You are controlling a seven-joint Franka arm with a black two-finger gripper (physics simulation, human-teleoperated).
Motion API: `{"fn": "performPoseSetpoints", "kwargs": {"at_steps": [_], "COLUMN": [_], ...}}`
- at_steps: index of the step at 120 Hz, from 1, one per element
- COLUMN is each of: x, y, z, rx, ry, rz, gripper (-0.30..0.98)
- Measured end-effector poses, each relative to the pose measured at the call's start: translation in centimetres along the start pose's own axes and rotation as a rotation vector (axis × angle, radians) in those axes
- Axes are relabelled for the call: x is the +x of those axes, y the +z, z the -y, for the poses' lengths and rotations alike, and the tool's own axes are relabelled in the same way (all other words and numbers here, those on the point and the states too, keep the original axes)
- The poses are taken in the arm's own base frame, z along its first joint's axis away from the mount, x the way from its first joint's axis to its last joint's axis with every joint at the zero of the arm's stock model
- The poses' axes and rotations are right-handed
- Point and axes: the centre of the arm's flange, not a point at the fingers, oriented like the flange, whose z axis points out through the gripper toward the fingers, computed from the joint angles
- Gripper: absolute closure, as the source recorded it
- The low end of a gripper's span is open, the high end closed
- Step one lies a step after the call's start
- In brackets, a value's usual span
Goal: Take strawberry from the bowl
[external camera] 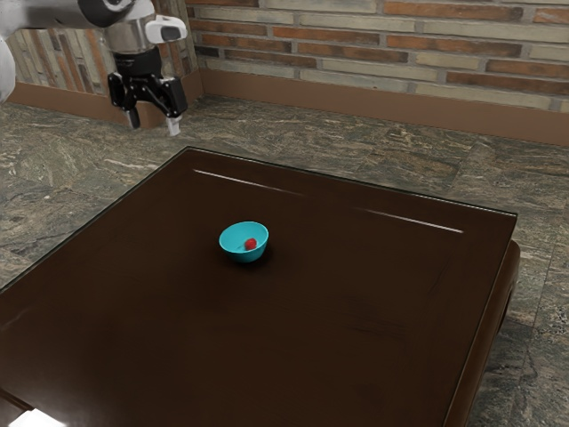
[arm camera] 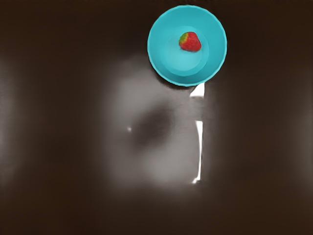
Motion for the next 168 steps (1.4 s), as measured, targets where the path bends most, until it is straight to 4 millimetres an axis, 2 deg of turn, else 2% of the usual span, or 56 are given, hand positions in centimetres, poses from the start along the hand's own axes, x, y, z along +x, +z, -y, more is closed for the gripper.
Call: {"fn": "performPoseSetpoints", "kwargs": {"at_steps": [14, 28, 32, 43, 51, 64, 73, 87, 98, 112, 122, 132, 144, 168], "x": [0.7, 2.9, 4.1, 8.4, 10.4, 12.6, 13.7, 13.4, 12.8, 12.4, 12.3, 12.2, 12.1, 12.1], "y": [0.0, 2.1, 3.7, 12.1, 16.7, 21.5, 24.4, 27.7, 29.1, 29.1, 28.1, 28.4, 29.1, 31.6], "z": [-0.5, -1.5, -1.8, -2.7, -3.2, -3.9, -3.0, -2.0, -1.5, -1.4, -2.2, -3.2, -4.8, -5.1], "rx": [0.006, 0.020, 0.028, 0.047, 0.033, -0.054, -0.081, -0.107, -0.117, -0.116, -0.084, -0.066, -0.058, -0.045], "ry": [0.017, 0.063, 0.098, 0.175, 0.174, 0.095, 0.013, -0.105, -0.203, -0.295, -0.326, -0.368, -0.422, -0.553], "rz": [-0.031, -0.063, -0.067, -0.028, -0.030, -0.079, -0.100, -0.113, -0.130, -0.157, -0.159, -0.140, -0.117, -0.080], "gripper": [0.00, 0.00, 0.00, 0.00, 0.00, 0.00, 0.00, 0.00, 0.01, 0.20, 0.32, 0.40, 0.46, 0.51]}}
